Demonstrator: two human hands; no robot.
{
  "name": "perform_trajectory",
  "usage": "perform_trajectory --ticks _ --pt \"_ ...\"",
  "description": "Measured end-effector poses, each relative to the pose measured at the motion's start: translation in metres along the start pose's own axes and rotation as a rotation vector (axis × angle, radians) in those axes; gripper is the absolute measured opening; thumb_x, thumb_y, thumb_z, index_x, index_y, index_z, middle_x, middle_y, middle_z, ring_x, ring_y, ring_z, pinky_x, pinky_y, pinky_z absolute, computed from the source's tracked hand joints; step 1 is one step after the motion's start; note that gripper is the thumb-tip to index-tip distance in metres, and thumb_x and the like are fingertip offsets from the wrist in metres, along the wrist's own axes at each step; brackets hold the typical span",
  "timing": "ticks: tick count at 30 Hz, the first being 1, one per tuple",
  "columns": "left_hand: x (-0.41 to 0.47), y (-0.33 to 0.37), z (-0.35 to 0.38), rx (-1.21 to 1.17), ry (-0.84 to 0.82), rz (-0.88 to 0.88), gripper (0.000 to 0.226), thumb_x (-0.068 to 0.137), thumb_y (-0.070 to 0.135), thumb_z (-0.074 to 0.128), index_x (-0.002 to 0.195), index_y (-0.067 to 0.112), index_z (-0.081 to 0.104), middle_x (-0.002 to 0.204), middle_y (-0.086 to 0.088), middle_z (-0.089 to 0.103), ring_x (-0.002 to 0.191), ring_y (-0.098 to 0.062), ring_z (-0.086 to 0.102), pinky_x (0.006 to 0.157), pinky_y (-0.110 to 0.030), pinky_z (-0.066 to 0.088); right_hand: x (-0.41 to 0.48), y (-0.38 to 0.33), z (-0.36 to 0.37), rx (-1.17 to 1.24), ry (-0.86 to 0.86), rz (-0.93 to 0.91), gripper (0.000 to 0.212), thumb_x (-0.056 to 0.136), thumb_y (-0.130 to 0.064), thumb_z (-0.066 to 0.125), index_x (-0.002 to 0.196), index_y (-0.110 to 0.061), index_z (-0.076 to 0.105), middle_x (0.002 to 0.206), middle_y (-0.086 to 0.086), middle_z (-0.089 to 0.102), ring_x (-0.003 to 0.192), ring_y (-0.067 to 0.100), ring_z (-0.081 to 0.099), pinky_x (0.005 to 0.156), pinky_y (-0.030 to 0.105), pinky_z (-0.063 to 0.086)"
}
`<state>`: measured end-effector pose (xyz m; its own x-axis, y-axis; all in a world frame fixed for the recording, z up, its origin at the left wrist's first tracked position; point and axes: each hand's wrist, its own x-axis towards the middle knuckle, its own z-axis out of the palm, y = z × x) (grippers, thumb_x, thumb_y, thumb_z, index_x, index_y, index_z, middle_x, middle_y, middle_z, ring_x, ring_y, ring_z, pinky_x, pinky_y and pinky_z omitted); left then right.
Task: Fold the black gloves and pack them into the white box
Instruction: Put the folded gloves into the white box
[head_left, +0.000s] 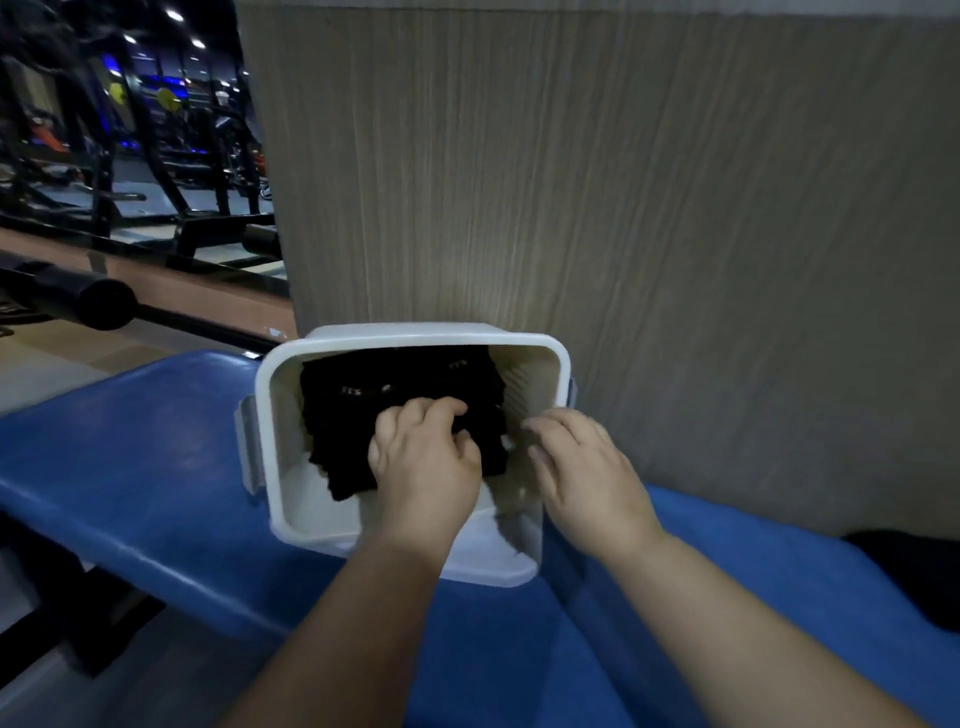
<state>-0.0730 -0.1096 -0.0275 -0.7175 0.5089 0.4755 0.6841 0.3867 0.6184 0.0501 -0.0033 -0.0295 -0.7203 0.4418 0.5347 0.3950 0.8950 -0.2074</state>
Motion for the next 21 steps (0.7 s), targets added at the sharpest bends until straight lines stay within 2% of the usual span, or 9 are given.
perform_trajectory --ticks 2,4,6,10,13,17,21 --pt "-0.008 0.014 0.012 -0.024 -0.063 0.0 0.032 0.093 0.027 0.048 0.125 0.03 0.055 0.13 0.008 0.051 0.122 -0.016 0.03 0.104 -0.032 0.023 -0.022 0.021 -0.008 -0.037 -0.01 0.05 0.046 0.092 -0.038 0.027 0.117 -0.018 0.06 0.116 -0.002 0.057 0.105 0.023 0.055 0.084 0.036 0.049" --pt "-0.017 0.03 0.027 -0.051 -0.153 0.0 0.032 0.094 0.03 0.047 0.124 0.03 0.055 0.129 0.008 0.053 0.123 -0.018 0.031 0.103 -0.034 0.028 -0.045 0.046 -0.015 -0.08 -0.03 0.129 0.036 0.096 -0.034 0.036 0.116 -0.018 0.062 0.115 -0.002 0.058 0.104 0.024 0.056 0.083 0.037 0.049" --pt "-0.028 0.049 0.048 -0.092 -0.249 0.015 0.03 0.094 0.033 0.048 0.122 0.03 0.057 0.125 0.007 0.056 0.122 -0.019 0.034 0.101 -0.032 0.032 -0.07 0.073 -0.025 -0.108 -0.056 0.229 0.027 0.097 -0.028 0.046 0.117 -0.019 0.063 0.118 -0.002 0.057 0.108 0.025 0.055 0.088 0.036 0.048" --pt "-0.059 0.087 0.089 -0.153 -0.453 0.086 0.027 0.094 0.036 0.05 0.117 0.027 0.06 0.115 0.006 0.062 0.117 -0.019 0.044 0.098 -0.023 0.03 -0.12 0.12 -0.051 -0.165 -0.071 0.414 0.026 0.097 -0.023 0.049 0.118 -0.02 0.063 0.119 -0.001 0.057 0.114 0.024 0.05 0.095 0.031 0.04" --pt "-0.082 0.11 0.115 -0.236 -0.583 0.082 0.026 0.094 0.037 0.051 0.116 0.026 0.062 0.112 0.008 0.063 0.118 -0.017 0.043 0.095 -0.02 0.03 -0.151 0.152 -0.072 -0.194 -0.011 0.551 0.026 0.095 -0.02 0.051 0.118 -0.019 0.063 0.119 0.0 0.058 0.117 0.025 0.046 0.097 0.035 0.039" --pt "-0.106 0.134 0.141 -0.263 -0.707 0.091 0.027 0.094 0.036 0.052 0.115 0.023 0.063 0.11 0.007 0.063 0.117 -0.015 0.045 0.103 -0.025 0.036 -0.18 0.193 -0.106 -0.241 0.077 0.746 0.033 0.095 -0.023 0.052 0.126 -0.02 0.057 0.134 0.002 0.051 0.129 0.025 0.034 0.108 0.042 0.031" --pt "-0.118 0.149 0.161 -0.28 -0.764 0.084 0.024 0.091 0.037 0.056 0.109 0.025 0.064 0.093 0.015 0.058 0.115 -0.017 0.052 0.1 -0.034 0.043 -0.2 0.227 -0.131 -0.245 0.03 0.895 0.041 0.099 -0.031 0.044 0.14 -0.028 0.043 0.154 0.0 0.029 0.143 0.024 0.014 0.115 0.043 0.019"
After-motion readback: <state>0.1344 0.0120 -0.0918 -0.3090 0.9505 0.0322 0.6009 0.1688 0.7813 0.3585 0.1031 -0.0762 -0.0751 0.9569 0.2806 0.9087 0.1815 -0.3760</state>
